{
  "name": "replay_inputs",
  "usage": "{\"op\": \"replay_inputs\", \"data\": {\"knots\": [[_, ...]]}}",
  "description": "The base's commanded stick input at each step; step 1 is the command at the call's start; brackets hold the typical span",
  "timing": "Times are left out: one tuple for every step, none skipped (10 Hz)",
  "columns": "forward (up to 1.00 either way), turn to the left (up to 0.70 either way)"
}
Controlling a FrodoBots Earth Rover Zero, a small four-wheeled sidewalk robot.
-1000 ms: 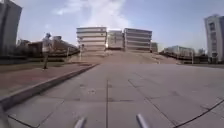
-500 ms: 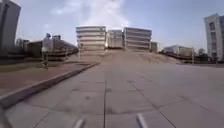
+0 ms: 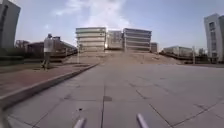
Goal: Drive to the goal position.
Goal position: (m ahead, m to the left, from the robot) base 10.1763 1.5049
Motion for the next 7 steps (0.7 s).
{"op": "replay_inputs", "data": {"knots": [[0.7, 0.0], [0.7, 0.0], [0.7, 0.0], [0.7, 0.0], [0.7, 0.0], [0.7, 0.0], [0.7, 0.0]]}}
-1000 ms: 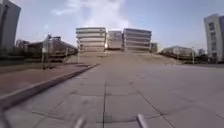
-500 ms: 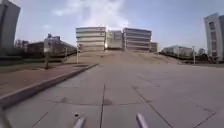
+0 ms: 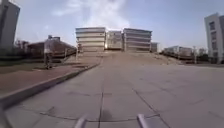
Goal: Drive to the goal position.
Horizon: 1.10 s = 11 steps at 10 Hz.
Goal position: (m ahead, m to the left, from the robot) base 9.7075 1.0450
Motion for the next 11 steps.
{"op": "replay_inputs", "data": {"knots": [[0.7, 0.0], [0.7, 0.0], [0.7, 0.0], [0.7, 0.0], [0.7, 0.0], [0.7, 0.0], [0.7, 0.0], [0.7, 0.0], [0.7, 0.0], [0.7, 0.0], [0.7, 0.0]]}}
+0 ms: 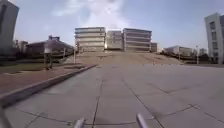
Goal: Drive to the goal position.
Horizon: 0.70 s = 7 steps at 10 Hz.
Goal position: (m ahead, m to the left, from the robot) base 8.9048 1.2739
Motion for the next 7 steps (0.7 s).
{"op": "replay_inputs", "data": {"knots": [[0.7, 0.0], [0.7, 0.0], [0.7, 0.0], [0.7, 0.0], [0.7, 0.0], [0.7, 0.03], [0.7, 0.12]]}}
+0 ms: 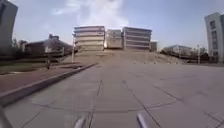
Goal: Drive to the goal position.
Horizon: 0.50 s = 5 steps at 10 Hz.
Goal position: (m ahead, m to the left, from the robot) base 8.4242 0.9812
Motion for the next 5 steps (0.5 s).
{"op": "replay_inputs", "data": {"knots": [[0.7, 0.14], [0.7, 0.09], [0.7, 0.0], [0.7, 0.0], [0.7, 0.0]]}}
